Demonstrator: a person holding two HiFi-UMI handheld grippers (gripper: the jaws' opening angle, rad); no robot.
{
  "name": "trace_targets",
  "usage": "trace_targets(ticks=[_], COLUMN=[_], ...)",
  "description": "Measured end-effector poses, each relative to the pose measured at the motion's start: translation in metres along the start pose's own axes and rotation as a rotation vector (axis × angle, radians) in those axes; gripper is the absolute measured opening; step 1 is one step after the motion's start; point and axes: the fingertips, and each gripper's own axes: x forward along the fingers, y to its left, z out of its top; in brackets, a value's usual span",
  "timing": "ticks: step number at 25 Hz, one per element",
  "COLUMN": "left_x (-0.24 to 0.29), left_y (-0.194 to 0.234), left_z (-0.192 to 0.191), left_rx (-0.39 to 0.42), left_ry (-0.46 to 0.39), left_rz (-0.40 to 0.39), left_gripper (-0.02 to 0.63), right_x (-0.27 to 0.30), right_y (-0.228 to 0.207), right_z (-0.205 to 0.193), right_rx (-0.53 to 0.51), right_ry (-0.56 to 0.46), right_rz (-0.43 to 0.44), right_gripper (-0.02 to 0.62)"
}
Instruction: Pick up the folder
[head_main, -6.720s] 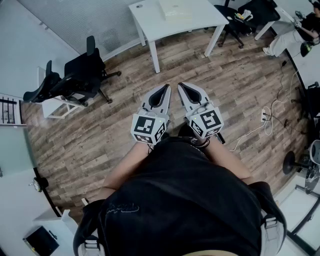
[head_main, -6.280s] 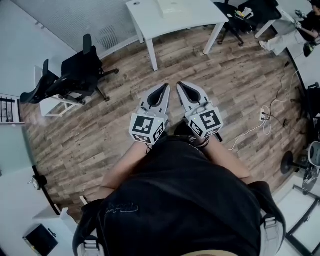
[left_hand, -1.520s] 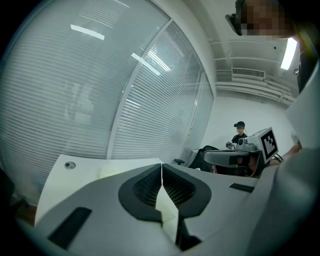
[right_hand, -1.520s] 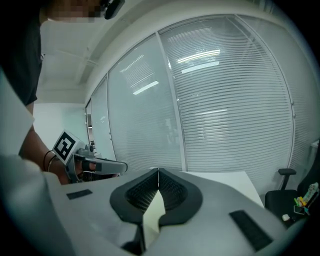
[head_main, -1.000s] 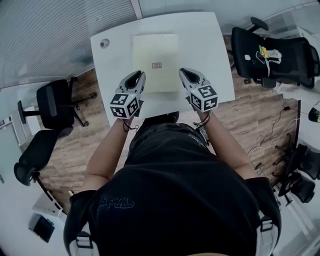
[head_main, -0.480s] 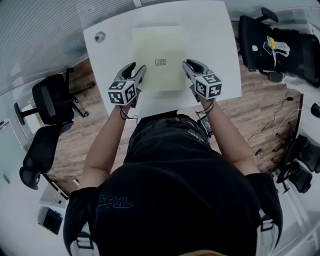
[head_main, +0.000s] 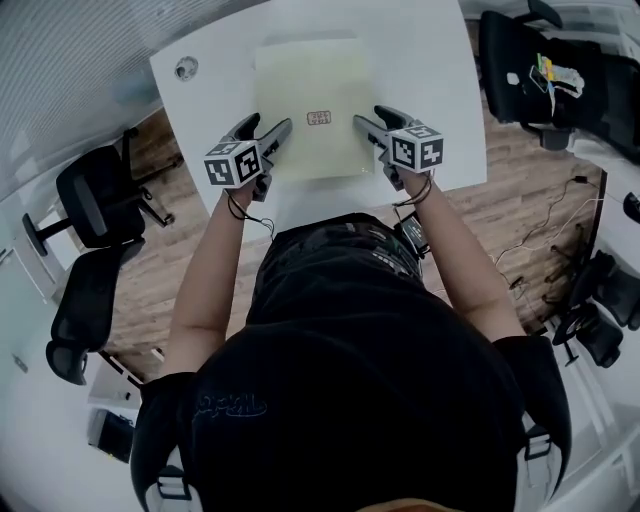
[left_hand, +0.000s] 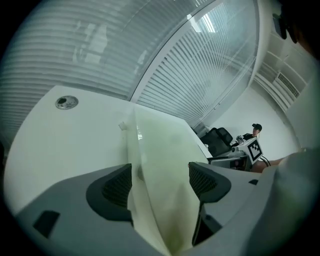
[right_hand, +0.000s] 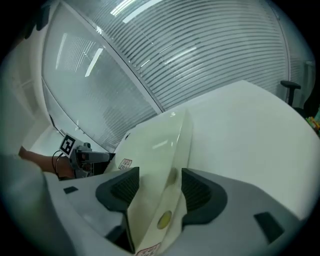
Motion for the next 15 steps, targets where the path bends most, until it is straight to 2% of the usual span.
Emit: trace_targets(ticks=[6, 11, 15], left_x=[0.014, 0.019, 0.021], left_y=[0.007, 0.012, 0.014], left_z=[-0.008, -0.013, -0.015], left_rx=[-0.048, -0.074, -0.094], left_ry=[0.046, 0.066, 0.062], left_rz=[-0.041, -0.059, -0.086], left_gripper=[0.364, 0.364, 0.37], right_x=[0.011, 0.018, 0.021], right_y=[-0.006, -0.006, -0.006], right_z=[-0.005, -0.011, -0.011], right_rx=[0.038, 0.103, 0.121], right_ry=[0.053, 0.073, 0.078], right_rz=[0.061, 0.184, 0.245], right_gripper=[0.302, 0.319, 0.321])
